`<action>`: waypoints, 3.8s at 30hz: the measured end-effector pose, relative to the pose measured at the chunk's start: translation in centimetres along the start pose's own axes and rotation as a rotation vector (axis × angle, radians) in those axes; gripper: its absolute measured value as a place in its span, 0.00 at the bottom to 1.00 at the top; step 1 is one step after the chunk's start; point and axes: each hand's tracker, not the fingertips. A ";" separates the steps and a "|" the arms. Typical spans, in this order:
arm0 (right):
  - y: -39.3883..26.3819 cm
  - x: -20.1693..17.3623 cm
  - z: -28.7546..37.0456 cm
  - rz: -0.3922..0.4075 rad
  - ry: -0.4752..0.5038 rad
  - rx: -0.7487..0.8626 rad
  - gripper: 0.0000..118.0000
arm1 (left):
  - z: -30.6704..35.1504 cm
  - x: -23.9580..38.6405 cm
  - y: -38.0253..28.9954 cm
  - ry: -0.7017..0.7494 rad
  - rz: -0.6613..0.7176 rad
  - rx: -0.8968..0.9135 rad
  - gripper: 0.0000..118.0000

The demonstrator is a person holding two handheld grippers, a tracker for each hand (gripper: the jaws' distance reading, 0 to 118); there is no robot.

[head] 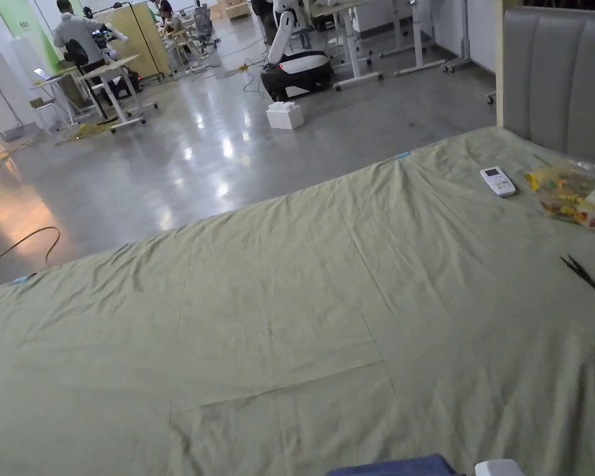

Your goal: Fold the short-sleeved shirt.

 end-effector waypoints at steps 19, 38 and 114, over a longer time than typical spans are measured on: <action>0.0 -0.2 3.2 -0.041 0.126 0.097 0.00 | -2.6 -0.3 1.6 -0.132 0.310 0.084 0.20; -2.9 -1.3 3.4 -0.189 0.227 0.015 0.00 | 22.0 -21.4 15.4 0.588 0.351 0.239 0.25; -5.0 -9.9 30.3 0.446 -0.110 1.106 0.71 | 21.0 24.7 -5.6 0.541 -0.701 0.917 0.79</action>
